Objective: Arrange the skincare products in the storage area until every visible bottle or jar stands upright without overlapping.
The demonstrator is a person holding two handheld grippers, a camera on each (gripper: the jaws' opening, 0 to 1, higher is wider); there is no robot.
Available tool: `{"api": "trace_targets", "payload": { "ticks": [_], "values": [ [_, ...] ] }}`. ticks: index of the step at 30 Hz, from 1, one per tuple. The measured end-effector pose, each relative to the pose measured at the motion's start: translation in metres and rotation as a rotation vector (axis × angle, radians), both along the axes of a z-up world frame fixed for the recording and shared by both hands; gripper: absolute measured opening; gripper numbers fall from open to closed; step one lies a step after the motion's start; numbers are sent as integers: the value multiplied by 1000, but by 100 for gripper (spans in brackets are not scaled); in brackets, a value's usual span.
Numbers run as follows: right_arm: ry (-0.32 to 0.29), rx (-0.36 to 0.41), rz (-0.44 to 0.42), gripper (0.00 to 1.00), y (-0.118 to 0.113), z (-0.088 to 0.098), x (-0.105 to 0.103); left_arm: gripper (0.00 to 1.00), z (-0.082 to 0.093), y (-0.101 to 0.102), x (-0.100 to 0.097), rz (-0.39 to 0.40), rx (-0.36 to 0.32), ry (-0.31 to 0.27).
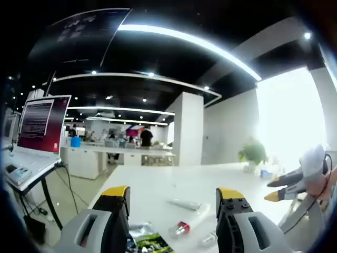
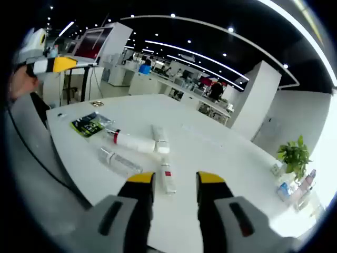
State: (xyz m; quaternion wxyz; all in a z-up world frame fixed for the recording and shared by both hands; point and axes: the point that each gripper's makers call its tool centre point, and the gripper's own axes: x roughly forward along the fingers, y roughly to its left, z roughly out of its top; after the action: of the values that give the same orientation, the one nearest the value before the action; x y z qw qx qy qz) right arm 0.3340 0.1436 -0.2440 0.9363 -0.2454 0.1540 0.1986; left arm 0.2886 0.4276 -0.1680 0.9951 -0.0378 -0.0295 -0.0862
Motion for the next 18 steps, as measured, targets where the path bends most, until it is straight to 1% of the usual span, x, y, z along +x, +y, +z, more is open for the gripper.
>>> {"api": "trace_targets", "payload": {
  "ticks": [3, 6, 10, 13, 18],
  "values": [
    [20, -18, -5, 33, -2, -4, 0, 67, 0, 0, 0, 5, 13, 1],
    [26, -19, -7, 33, -2, -5, 0, 67, 0, 0, 0, 11, 17, -3],
    [44, -36, 4, 33, 0, -8, -1, 67, 0, 3, -1, 23, 11, -3],
    [46, -32, 10, 34, 1, -9, -2, 67, 1, 6, -1, 34, 11, -9],
    [51, -26, 11, 34, 1, -9, -2, 67, -2, 3, -1, 27, 21, 6]
  ]
}}
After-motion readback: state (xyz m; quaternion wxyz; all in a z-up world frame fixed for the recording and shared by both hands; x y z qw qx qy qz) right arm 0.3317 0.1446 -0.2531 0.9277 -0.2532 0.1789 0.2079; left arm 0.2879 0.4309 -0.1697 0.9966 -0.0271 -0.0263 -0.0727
